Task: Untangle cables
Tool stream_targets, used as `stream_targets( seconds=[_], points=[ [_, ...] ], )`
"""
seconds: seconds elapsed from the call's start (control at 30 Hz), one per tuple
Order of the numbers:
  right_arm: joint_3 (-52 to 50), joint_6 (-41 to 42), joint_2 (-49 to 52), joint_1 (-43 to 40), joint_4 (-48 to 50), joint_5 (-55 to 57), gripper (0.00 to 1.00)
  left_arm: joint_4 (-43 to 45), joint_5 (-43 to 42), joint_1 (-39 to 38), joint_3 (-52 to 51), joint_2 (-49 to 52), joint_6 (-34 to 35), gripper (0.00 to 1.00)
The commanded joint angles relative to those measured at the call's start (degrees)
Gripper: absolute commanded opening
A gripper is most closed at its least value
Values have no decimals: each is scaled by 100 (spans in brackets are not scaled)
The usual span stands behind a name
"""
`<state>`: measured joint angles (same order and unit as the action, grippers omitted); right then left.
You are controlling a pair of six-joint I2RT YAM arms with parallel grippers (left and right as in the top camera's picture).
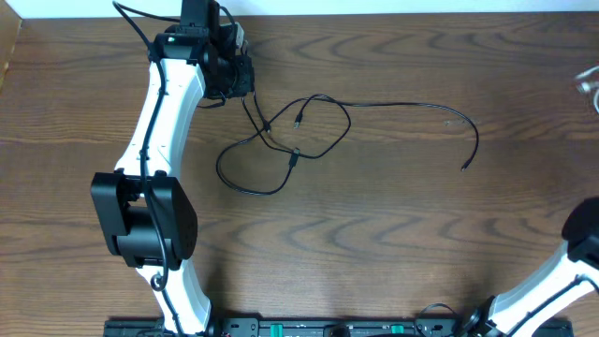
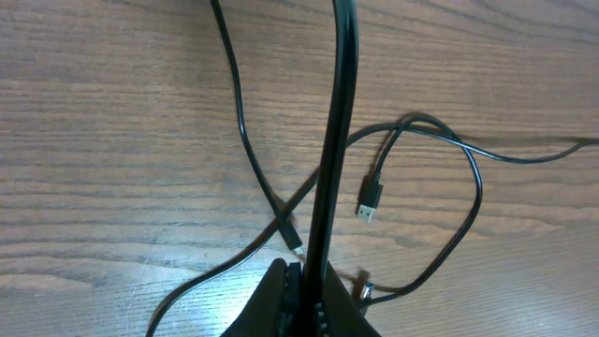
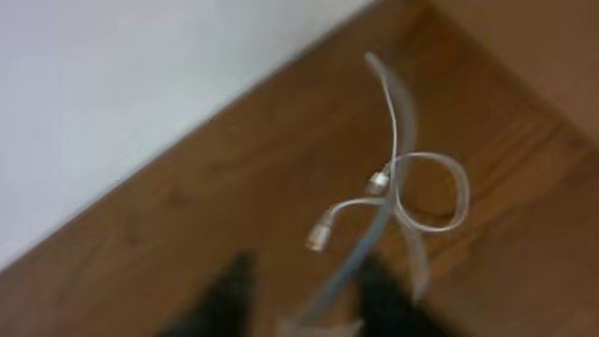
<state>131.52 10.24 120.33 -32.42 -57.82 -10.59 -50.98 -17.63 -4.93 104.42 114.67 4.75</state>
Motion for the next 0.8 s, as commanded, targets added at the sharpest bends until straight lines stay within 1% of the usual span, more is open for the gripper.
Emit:
stream_targets(
  seconds=[0.0,0.03,0.2,0.3,0.43,0.53,0.67,0.77],
  points=[
    [52,-284,186,66,-164,76,91,-15,76,13,2,74,50,7],
    [52,-284,190,70,-225,129,99,-17,76,13,2,74,48,8],
    [57,-284,181,101,-358,33,99,-13,76,13,2,74,50,7],
    [57,-284,181,258,-616,-144,99,28,74,13,2,74,50,7],
    [57,-330,181,820,-940,-243,99,48,13,13,2,74,79,7],
    [55,-575,181,1429,-1250,-525,99,48,4,35,2,74,203,7],
    [35,-1038,184,2430,-1563,-715,99,162,-710,175,4,74,92,7],
    [-13,-1495,186,3143,-1744,-717,99,232,-1725,345,4,72,-376,7]
  ],
)
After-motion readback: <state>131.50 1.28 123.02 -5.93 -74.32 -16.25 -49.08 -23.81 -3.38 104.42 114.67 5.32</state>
